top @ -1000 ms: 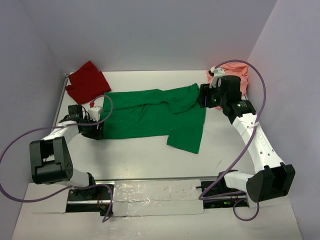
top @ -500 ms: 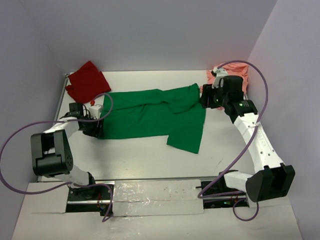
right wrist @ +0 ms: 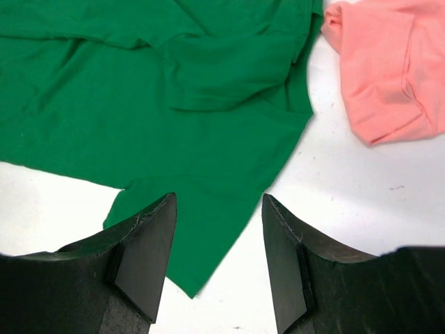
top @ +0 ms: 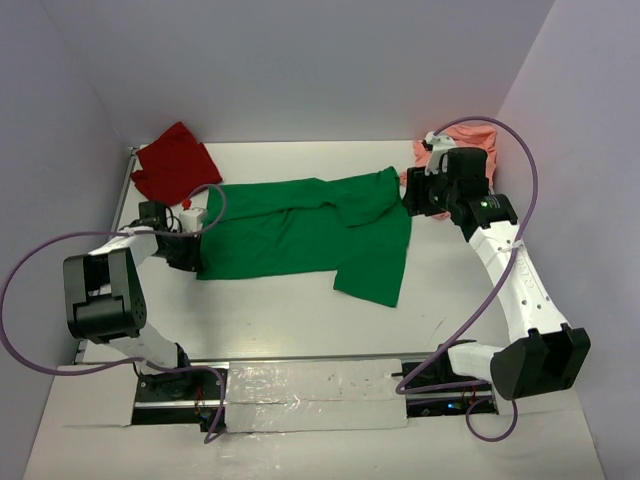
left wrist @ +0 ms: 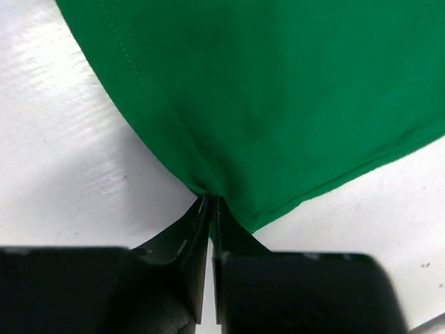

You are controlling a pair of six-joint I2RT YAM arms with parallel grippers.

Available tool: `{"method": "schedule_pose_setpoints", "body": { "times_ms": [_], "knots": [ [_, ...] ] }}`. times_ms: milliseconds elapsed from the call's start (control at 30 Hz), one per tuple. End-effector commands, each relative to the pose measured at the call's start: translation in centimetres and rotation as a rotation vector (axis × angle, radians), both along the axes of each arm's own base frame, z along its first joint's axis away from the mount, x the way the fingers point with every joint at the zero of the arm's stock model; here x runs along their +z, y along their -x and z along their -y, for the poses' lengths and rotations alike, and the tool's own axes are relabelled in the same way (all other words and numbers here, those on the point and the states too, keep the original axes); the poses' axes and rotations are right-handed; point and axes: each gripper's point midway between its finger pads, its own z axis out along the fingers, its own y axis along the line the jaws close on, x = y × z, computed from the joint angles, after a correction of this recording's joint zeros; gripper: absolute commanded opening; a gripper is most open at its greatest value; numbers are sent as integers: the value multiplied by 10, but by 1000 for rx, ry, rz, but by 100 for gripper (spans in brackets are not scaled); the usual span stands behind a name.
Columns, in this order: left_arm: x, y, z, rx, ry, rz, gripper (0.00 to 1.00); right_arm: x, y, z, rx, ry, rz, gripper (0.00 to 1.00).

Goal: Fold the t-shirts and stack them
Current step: Grap the side of the flattened tshirt closest away from the robot with both arms

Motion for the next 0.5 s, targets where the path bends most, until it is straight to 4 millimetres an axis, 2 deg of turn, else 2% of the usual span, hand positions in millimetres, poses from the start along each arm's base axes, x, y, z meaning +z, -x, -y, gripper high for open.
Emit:
{"method": "schedule_pose_setpoints", "body": {
  "times_ms": [0,33,67,100,167,200,333,467],
  "knots": [
    [1,13,5,-24,28,-58,14,20,-4,9,-20,24,49,59],
    [2,13,3,-21,19,-58,27,20,-4,9,-16,25,50,60],
    [1,15,3,-24,14,-57,34,19,-2,8,-13,25,45,60],
    [3,15,1,-23,-1,-48,52,18,-2,7,-9,22,42,60],
    [5,16,0,-19,-8,-38,63,15,-1,7,-7,21,35,60],
    [6,18,-1,-18,-8,-39,76,15,-1,7,-6,20,35,60],
    [12,22,-1,-16,-14,-38,80,16,2,8,-7,23,44,60],
    [8,31,4,-32,15,-93,80,20,3,10,-12,26,58,60]
  ]
}}
